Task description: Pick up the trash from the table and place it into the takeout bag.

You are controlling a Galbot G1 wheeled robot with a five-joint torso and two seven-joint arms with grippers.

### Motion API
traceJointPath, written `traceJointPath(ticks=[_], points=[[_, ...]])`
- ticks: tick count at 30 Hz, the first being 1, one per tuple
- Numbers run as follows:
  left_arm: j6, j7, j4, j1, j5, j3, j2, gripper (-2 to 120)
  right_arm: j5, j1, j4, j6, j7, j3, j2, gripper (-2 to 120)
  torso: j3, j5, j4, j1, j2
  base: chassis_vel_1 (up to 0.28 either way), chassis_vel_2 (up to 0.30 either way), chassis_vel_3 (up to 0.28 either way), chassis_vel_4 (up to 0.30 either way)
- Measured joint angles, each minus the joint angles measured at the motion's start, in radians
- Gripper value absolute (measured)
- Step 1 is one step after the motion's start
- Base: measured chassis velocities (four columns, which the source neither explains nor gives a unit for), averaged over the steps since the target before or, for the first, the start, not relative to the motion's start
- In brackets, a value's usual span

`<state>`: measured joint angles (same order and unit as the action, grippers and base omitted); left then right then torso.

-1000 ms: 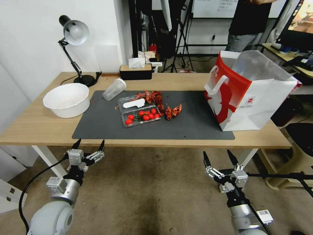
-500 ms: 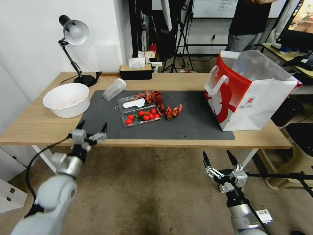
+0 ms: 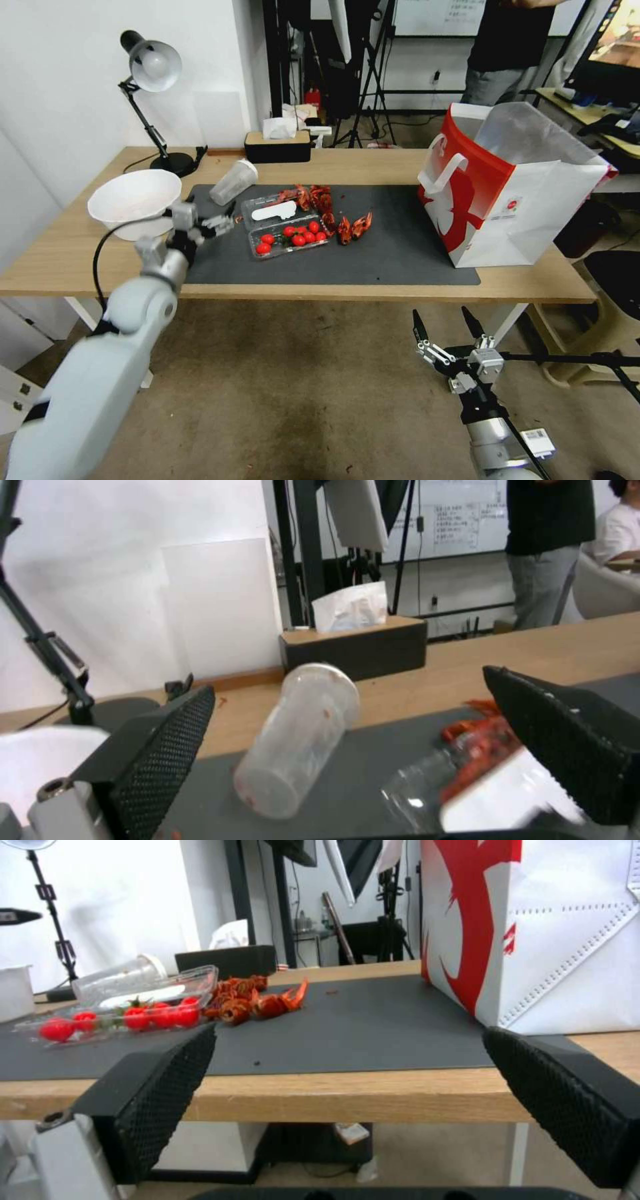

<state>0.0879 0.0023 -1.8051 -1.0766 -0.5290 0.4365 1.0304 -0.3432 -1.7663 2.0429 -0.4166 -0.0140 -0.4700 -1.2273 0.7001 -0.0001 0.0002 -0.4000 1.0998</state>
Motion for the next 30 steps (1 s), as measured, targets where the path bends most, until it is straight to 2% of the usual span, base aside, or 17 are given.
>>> traceJointPath(ticks=[1, 4, 5, 8, 9, 12, 13, 17, 18, 20, 24, 26, 30], points=[[0.0, 0.0, 0.0, 0.0, 0.0, 0.0, 0.0, 100, 0.0, 0.0, 0.0, 0.0, 0.0, 0.0, 0.0, 100, 0.0, 0.0, 0.0, 0.0, 0.0, 0.0, 0.0, 0.0, 0.0], [0.028, 0.005, 0.112, 0.175, -0.033, -0.075, -0.03, 100, 0.008, -0.002, 0.003, 0.004, 0.0, -0.001, -0.005, 100, 0.0, 0.0, -0.0002, 0.0, 0.0, 0.0, 0.0, 0.0, 0.0], [0.028, 0.005, 0.112, 0.175, -0.033, -0.075, -0.03, 100, 0.008, -0.002, 0.003, 0.004, 0.0, -0.001, -0.005, 100, 0.0, 0.0, -0.0002, 0.0, 0.0, 0.0, 0.0, 0.0, 0.0], [0.071, 0.005, 0.195, 0.296, -0.051, -0.135, -0.041, 100, 0.015, -0.001, 0.003, 0.006, -0.001, -0.001, -0.011, 100, 0.0, -0.0002, -0.0003, 0.0, 0.0, 0.0, 0.0, 0.0, 0.0], [0.071, 0.005, 0.195, 0.296, -0.051, -0.135, -0.041, 100, 0.015, -0.001, 0.003, 0.006, -0.001, -0.001, -0.011, 100, 0.0, -0.0002, -0.0003, 0.0, 0.0, 0.0, 0.0, 0.0, 0.0], [0.121, 0.006, 0.281, 0.407, -0.065, -0.207, -0.042, 100, 0.021, 0.001, 0.001, 0.008, -0.001, 0.002, -0.018, 100, 0.0, -0.0006, -0.0001, 0.0, 0.0, 0.0, 0.0, 0.0, 0.0], [0.121, 0.006, 0.281, 0.407, -0.065, -0.207, -0.042, 100, 0.021, 0.001, 0.001, 0.008, -0.001, 0.002, -0.018, 100, 0.0, -0.0006, -0.0001, 0.0, 0.0, 0.0, 0.0, 0.0, 0.0], [0.173, 0.036, 0.437, 0.602, -0.061, -0.321, -0.023, 100, 0.024, 0.0, -0.008, 0.008, -0.001, 0.003, -0.02, 100, 0.0, 0.0003, -0.0004, 0.0, 0.0, 0.0, 0.0, 0.0, 0.0], [0.173, 0.036, 0.437, 0.602, -0.061, -0.321, -0.023, 100, 0.024, 0.0, -0.008, 0.008, -0.001, 0.003, -0.02, 100, 0.0, 0.0003, -0.0004, 0.0, 0.0, 0.0, 0.0, 0.0, 0.0], [0.228, 0.06, 0.517, 0.675, -0.062, -0.367, -0.005, 100, 0.025, -0.002, -0.009, 0.008, -0.001, 0.002, -0.02, 100, 0.0, -0.0003, -0.0002, 0.0, 0.0, 0.0, 0.0, 0.0, 0.0], [0.254, 0.075, 0.594, 0.731, -0.059, -0.408, 0.014, 100, 0.025, -0.003, -0.01, 0.006, -0.001, -0.002, -0.02, 100, 0.0, 0.0003, -0.0003, 0.0, 0.0, 0.0, 0.0, 0.0, 0.0], [0.288, 0.087, 0.657, 0.768, -0.029, -0.43, 0.035, 100, 0.023, -0.006, -0.012, 0.004, -0.001, -0.006, -0.017, 100, 0.0, 0.0003, -0.0002, 0.0, 0.0, 0.0, 0.0, 0.0, 0.0], [0.322, 0.095, 0.713, 0.797, 0.018, -0.442, 0.053, 100, 0.02, -0.007, -0.02, 0.0, -0.001, -0.007, -0.015, 100, 0.0, 0.0003, -0.0002, 0.0, 0.0, 0.0, 0.0, 0.0, 0.0]])
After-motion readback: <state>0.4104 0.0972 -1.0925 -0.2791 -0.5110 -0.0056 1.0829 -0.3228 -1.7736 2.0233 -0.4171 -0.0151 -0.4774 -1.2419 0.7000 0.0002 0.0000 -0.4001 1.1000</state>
